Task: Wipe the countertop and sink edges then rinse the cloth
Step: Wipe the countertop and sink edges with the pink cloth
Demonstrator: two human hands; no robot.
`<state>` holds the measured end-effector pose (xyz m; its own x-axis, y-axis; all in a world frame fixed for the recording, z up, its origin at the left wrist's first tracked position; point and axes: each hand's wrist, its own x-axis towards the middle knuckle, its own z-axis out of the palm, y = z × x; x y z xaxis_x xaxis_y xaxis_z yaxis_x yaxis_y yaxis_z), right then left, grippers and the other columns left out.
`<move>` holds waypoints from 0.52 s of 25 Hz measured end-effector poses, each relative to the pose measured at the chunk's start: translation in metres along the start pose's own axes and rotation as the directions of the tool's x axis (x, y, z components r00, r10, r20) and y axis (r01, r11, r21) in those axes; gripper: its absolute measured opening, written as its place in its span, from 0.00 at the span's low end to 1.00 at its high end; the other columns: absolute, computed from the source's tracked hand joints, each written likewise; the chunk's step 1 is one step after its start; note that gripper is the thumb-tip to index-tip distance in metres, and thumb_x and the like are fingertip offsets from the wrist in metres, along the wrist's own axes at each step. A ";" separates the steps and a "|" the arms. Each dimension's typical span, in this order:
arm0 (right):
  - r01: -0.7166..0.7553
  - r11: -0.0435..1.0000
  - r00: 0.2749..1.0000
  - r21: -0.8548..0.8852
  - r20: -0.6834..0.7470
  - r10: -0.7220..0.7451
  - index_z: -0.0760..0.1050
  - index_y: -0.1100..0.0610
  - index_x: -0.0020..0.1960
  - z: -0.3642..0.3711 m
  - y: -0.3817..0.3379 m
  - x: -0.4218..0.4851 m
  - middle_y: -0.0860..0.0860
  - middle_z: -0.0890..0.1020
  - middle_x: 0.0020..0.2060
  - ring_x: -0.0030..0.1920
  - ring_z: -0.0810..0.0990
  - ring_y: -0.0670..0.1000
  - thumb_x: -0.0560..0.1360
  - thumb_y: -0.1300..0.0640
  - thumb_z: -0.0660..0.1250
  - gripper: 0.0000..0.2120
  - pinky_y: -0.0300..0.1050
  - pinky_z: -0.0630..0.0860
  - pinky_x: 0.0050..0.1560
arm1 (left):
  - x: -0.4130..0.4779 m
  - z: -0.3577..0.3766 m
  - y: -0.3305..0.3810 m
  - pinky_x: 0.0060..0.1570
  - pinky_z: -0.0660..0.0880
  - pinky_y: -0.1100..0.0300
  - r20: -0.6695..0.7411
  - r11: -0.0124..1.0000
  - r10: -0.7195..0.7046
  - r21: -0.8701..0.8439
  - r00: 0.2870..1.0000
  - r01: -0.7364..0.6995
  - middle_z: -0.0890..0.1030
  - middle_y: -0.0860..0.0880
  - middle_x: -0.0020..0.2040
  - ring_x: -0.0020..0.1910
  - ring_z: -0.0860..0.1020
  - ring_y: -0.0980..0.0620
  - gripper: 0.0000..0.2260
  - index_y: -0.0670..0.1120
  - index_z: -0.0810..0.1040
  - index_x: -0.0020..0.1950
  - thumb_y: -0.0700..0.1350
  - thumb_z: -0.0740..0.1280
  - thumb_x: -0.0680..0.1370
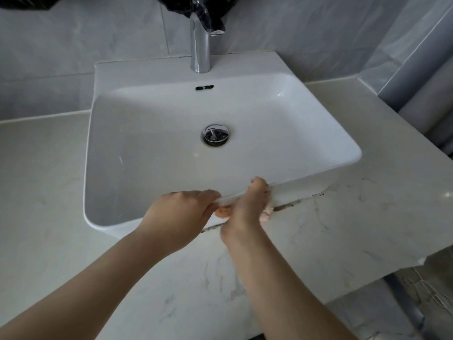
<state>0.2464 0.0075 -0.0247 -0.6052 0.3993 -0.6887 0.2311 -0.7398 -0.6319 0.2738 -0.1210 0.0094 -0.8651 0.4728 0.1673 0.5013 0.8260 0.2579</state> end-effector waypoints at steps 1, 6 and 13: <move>-0.045 0.999 0.999 -0.002 0.029 0.045 0.61 0.51 0.45 0.003 0.005 -0.006 0.51 0.68 0.37 0.32 0.69 0.52 0.69 0.45 0.58 0.11 0.34 0.65 0.23 | -0.005 -0.001 -0.007 0.32 0.65 0.61 0.021 1.000 -0.027 -0.003 0.999 0.027 0.81 0.52 0.38 0.37 0.79 0.45 0.19 0.54 0.77 0.53 0.57 0.49 0.77; 0.216 0.976 0.974 -0.035 -0.067 -0.218 0.67 0.48 0.44 -0.019 -0.059 0.034 0.47 0.75 0.35 0.36 0.74 0.52 0.57 0.43 0.61 0.18 0.36 0.65 0.30 | -0.040 -0.016 -0.054 0.24 0.70 0.60 0.007 0.996 -0.014 0.087 1.000 0.014 0.78 0.54 0.29 0.27 0.77 0.46 0.23 0.51 0.78 0.42 0.61 0.47 0.74; 0.022 0.997 1.000 -0.074 0.021 -0.020 0.63 0.51 0.40 0.015 0.034 -0.036 0.50 0.69 0.27 0.21 0.68 0.51 0.72 0.45 0.60 0.11 0.33 0.64 0.19 | -0.047 -0.012 -0.069 0.19 0.68 0.61 -0.070 0.992 0.083 0.101 0.994 -0.076 0.77 0.54 0.26 0.22 0.75 0.49 0.20 0.50 0.78 0.40 0.57 0.50 0.75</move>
<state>0.2643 -0.0404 -0.0164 -0.6260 0.4025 -0.6679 0.2732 -0.6890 -0.6713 0.2800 -0.2040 -0.0050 -0.8174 0.5171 0.2540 0.5610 0.8146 0.1471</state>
